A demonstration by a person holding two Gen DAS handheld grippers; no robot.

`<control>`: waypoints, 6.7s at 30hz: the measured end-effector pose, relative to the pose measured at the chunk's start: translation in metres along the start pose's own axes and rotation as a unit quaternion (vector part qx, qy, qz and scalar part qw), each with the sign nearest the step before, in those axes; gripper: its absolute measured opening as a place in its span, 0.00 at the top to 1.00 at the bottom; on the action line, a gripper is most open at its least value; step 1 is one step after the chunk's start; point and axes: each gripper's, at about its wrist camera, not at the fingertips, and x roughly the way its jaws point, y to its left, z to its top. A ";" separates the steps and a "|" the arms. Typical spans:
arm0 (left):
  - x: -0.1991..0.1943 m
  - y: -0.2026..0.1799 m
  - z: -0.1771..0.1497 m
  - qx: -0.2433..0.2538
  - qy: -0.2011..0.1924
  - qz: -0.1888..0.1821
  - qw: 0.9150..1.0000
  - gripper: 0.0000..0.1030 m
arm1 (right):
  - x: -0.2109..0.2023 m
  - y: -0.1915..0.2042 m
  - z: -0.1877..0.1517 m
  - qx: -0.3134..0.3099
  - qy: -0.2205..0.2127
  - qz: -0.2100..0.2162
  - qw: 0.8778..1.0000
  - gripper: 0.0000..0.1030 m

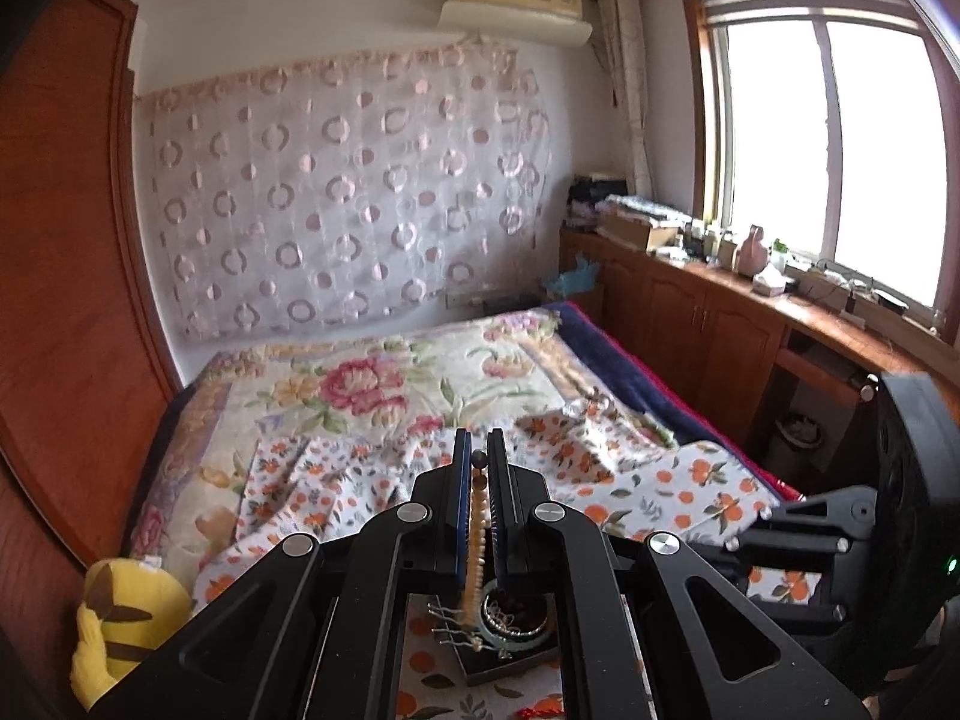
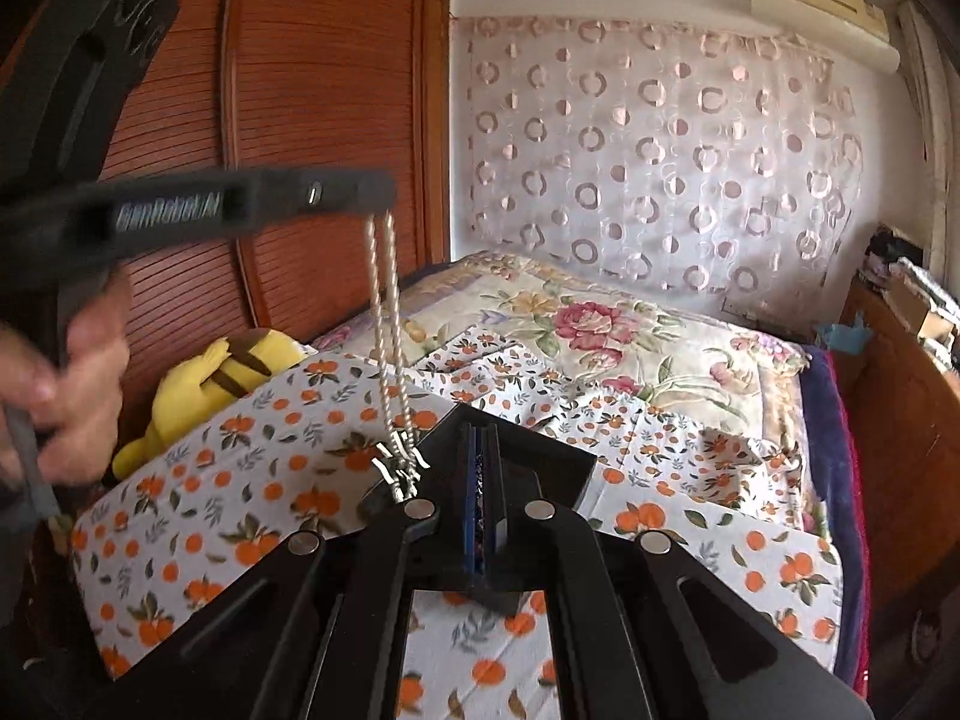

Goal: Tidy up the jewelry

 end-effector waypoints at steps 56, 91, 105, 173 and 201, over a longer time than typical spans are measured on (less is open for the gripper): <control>0.046 0.006 -0.201 0.008 0.194 -0.003 0.981 0.41 | -0.003 0.037 -0.173 -0.020 0.166 -0.001 0.986 0.83; 0.077 -0.032 -0.182 0.070 0.205 -0.085 0.973 0.67 | -0.002 0.043 -0.175 -0.033 0.157 -0.009 0.987 0.84; 0.003 -0.024 -0.193 0.003 0.149 -0.073 0.986 0.93 | 0.000 0.042 -0.175 -0.028 0.158 -0.005 0.987 0.83; 0.048 -0.007 -0.075 -0.004 0.067 -0.001 0.998 0.58 | 0.033 -0.030 -0.050 0.058 0.061 -0.015 0.996 0.68; -0.082 -0.024 -0.120 -0.025 0.017 0.068 0.997 0.07 | -0.094 0.033 -0.090 0.116 -0.054 -0.112 0.985 0.03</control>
